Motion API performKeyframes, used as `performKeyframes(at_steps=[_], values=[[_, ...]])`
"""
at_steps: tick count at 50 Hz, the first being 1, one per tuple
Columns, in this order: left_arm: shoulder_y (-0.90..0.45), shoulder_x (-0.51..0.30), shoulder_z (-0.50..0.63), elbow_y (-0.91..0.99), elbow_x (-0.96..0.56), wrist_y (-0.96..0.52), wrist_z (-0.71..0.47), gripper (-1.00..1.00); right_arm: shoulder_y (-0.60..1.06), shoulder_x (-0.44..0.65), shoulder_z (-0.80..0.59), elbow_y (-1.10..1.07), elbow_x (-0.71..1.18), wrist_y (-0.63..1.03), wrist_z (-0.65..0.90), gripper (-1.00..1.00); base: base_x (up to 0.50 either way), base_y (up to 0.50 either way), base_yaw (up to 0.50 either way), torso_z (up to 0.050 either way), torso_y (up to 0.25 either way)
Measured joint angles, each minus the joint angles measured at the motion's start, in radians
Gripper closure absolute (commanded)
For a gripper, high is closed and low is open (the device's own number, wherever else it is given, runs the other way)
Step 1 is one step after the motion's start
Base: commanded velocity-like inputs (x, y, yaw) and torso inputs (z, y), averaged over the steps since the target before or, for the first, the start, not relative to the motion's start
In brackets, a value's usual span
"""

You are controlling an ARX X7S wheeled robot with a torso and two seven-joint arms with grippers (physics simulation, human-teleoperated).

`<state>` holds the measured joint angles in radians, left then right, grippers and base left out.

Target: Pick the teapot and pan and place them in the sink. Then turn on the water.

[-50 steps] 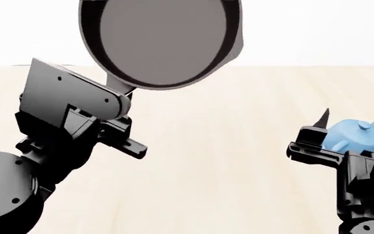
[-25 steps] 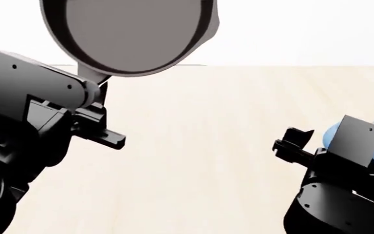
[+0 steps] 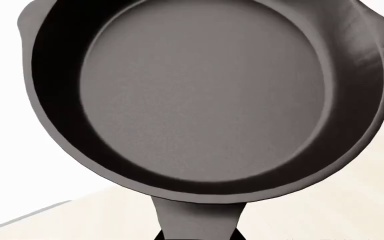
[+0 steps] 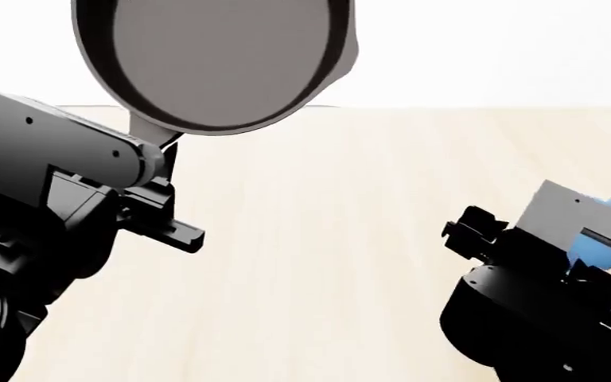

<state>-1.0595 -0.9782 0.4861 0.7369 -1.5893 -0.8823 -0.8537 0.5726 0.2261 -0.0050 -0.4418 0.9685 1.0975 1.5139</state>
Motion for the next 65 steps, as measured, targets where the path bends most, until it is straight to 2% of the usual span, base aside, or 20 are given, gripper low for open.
performKeyframes(at_steps=[31, 56, 57, 65], values=[[0.035, -0.012, 0.002, -0.001, 0.035, 0.014, 0.048, 1.0, 0.101, -0.063, -0.024, 0.323, -0.199, -0.164, -0.073, -1.0, 0.0, 0.0, 0.0, 0.0, 0.001], [0.05, -0.014, 0.007, 0.003, 0.044, 0.019, 0.063, 1.0, 0.107, -0.061, -0.001, 0.411, -0.254, -0.224, -0.085, -1.0, 0.0, 0.0, 0.0, 0.0, 0.0], [0.05, -0.014, 0.007, 0.003, 0.045, 0.019, 0.064, 1.0, 0.106, -0.061, 0.0, 0.411, -0.255, -0.226, -0.086, 1.0, 0.0, 0.0, 0.0, 0.0, 0.0], [0.056, -0.016, 0.007, 0.004, 0.049, 0.023, 0.068, 1.0, 0.094, -0.057, 0.0, 0.402, -0.275, -0.237, -0.095, 1.0, 0.0, 0.0, 0.0, 0.0, 0.0]])
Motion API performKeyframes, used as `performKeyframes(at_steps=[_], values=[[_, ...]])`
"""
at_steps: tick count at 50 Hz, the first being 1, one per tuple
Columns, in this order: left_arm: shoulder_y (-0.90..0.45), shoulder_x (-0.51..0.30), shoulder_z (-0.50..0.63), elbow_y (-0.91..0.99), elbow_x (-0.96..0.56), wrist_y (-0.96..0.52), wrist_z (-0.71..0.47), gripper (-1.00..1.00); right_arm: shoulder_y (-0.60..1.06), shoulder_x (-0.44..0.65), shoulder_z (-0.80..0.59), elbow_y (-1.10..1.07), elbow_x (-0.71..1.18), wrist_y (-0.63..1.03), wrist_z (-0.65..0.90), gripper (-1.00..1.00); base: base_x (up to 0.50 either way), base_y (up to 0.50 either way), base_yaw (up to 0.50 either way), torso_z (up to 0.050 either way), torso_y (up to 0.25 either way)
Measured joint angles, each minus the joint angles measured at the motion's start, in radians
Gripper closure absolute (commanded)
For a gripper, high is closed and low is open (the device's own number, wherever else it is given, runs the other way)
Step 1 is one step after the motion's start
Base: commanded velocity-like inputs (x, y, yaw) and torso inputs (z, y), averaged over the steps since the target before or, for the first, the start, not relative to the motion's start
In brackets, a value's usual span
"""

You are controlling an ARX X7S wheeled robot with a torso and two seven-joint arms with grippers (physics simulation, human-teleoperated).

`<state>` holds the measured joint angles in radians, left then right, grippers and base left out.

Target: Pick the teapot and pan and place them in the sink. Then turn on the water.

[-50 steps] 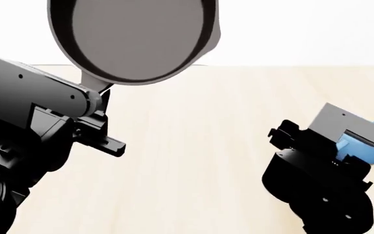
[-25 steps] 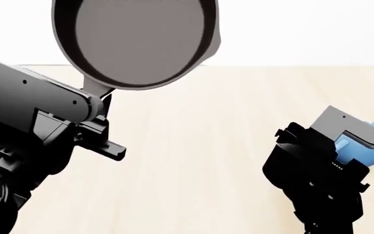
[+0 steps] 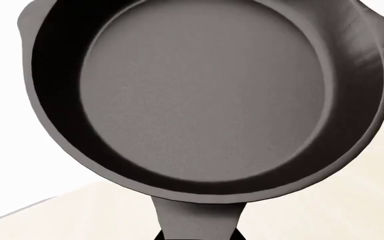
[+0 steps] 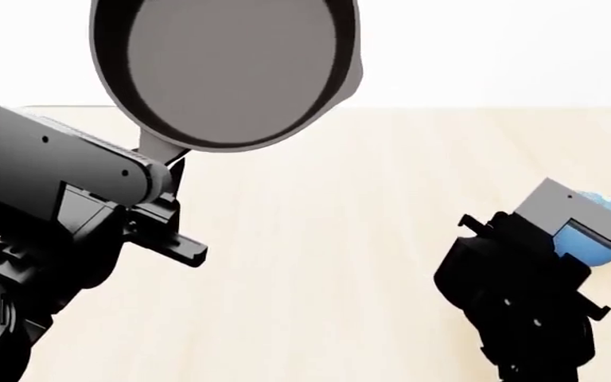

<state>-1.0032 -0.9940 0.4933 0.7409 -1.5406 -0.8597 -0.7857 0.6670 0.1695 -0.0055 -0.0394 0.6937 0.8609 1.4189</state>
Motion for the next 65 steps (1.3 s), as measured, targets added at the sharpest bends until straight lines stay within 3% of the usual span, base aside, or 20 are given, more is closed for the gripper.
performKeyframes(at_steps=[27, 46, 65], values=[[0.024, -0.005, 0.0, 0.002, 0.017, 0.014, 0.011, 1.0, -0.053, 0.025, -0.018, -0.092, 0.057, -0.07, -0.16, 1.0, 0.0, 0.0, 0.0, 0.0, 0.001], [0.028, -0.008, -0.003, 0.008, 0.017, 0.02, 0.007, 1.0, -0.126, 0.11, -0.073, -0.301, 0.098, -0.2, -0.4, 1.0, 0.0, 0.0, 0.0, 0.001, 0.002], [0.037, -0.017, -0.008, 0.014, 0.02, 0.029, 0.003, 1.0, -0.139, 0.212, -0.131, -0.471, 0.136, -0.163, -0.474, 1.0, 0.0, 0.0, 0.0, 0.001, 0.002]])
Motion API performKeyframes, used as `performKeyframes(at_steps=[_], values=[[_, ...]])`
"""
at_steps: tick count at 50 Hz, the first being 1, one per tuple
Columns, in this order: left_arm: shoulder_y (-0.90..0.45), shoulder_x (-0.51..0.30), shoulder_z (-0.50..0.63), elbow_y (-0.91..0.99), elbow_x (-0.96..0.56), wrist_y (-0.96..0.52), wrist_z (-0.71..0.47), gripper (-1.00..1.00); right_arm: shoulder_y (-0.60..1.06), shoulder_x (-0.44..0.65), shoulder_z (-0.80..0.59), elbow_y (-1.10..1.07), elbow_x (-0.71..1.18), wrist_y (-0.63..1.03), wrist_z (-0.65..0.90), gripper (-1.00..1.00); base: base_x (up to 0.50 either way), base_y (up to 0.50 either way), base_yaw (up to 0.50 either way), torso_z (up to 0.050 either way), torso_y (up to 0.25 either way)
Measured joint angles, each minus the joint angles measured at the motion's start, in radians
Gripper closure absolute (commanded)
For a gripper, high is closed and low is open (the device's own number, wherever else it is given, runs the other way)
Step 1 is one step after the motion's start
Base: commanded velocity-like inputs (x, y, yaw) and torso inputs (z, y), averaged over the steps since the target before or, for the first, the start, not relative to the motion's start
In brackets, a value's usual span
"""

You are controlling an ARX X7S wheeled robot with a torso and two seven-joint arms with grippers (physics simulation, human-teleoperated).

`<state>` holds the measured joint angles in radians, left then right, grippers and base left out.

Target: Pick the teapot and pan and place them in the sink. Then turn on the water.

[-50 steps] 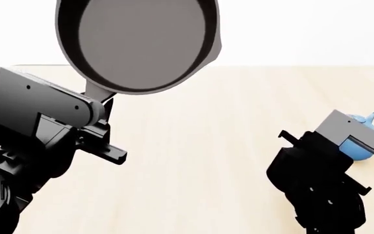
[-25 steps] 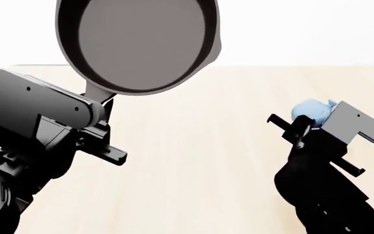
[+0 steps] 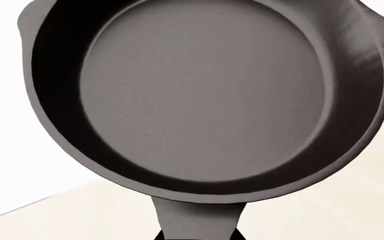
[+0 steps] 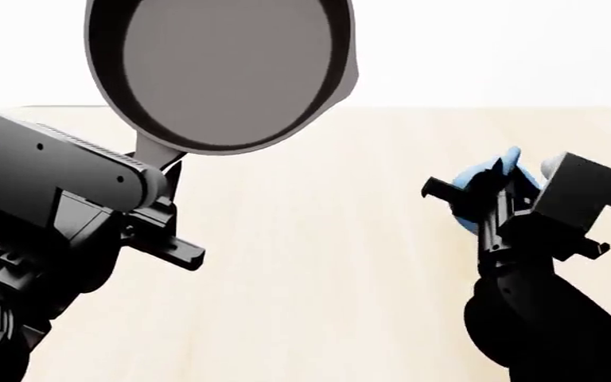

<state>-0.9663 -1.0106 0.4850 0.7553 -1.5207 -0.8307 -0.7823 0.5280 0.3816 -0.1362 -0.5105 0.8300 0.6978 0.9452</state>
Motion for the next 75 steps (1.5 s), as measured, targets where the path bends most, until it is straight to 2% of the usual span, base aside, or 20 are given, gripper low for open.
performKeyframes(at_steps=[21, 38, 64, 75], values=[[-0.027, -0.01, -0.013, 0.015, -0.039, 0.0, -0.023, 1.0, 0.067, 0.14, -0.026, -0.195, 0.125, 0.168, 0.015, 1.0, 0.0, 0.0, 0.0, 0.001, 0.002], [-0.024, -0.045, -0.046, 0.039, -0.079, 0.025, -0.041, 1.0, 0.153, 0.257, 0.02, -0.312, 0.338, 0.314, 0.076, 1.0, 0.0, 0.0, 0.0, 0.001, 0.002], [0.025, -0.09, -0.082, 0.065, -0.088, 0.068, -0.048, 1.0, 0.147, 0.35, 0.079, -0.394, 0.453, 0.345, 0.119, 1.0, -0.47, 0.0, 0.0, 0.001, 0.001], [0.034, -0.088, -0.083, 0.064, -0.082, 0.073, -0.044, 1.0, 0.135, 0.36, 0.086, -0.402, 0.449, 0.335, 0.118, 1.0, 0.0, 0.0, 0.0, 0.001, 0.001]])
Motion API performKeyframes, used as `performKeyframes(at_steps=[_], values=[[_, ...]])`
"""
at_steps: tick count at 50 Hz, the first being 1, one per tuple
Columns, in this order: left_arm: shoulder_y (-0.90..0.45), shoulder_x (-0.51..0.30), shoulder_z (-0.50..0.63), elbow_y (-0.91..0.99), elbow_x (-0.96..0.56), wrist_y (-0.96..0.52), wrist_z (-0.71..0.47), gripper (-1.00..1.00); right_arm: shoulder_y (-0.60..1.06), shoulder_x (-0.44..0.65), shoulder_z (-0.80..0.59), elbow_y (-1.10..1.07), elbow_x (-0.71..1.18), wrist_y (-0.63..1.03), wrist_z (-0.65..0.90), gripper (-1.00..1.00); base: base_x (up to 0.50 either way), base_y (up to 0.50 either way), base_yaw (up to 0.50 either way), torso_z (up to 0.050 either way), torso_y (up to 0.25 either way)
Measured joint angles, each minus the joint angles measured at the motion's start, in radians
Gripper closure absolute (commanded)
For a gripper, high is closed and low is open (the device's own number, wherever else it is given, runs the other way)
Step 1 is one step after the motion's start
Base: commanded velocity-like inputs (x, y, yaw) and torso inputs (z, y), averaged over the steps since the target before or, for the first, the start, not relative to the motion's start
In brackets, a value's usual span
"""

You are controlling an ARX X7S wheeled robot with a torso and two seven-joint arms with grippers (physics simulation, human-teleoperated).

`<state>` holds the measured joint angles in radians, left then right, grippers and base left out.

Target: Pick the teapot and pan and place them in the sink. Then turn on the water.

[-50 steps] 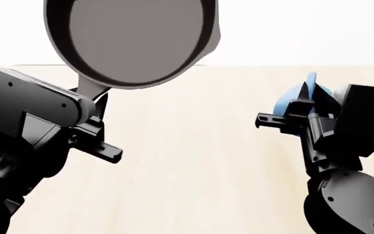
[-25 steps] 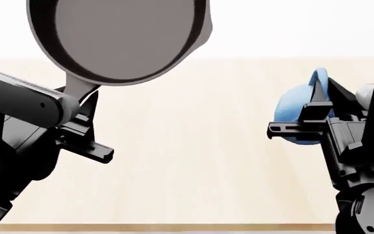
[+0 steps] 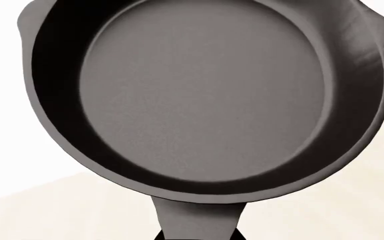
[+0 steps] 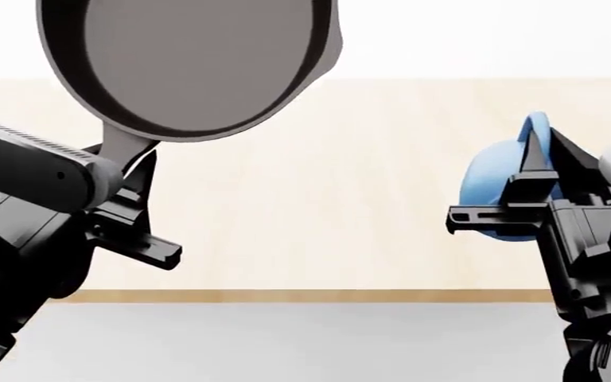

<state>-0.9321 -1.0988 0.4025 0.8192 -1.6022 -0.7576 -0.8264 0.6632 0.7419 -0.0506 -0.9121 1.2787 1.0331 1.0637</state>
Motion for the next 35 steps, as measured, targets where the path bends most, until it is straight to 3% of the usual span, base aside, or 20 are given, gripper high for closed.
performKeyframes(at_steps=[8, 35], values=[[0.003, 0.006, 0.003, -0.004, 0.008, -0.001, 0.004, 1.0, -0.009, 0.005, 0.0, -0.006, -0.013, -0.01, -0.009, 1.0, 0.0, 0.0, -0.04, 0.001, 0.003], [-0.022, 0.024, 0.013, -0.005, -0.008, -0.015, -0.008, 1.0, -0.027, 0.042, 0.035, -0.036, 0.031, -0.039, 0.009, 1.0, -0.1, 0.01, -0.5, 0.001, 0.002]])
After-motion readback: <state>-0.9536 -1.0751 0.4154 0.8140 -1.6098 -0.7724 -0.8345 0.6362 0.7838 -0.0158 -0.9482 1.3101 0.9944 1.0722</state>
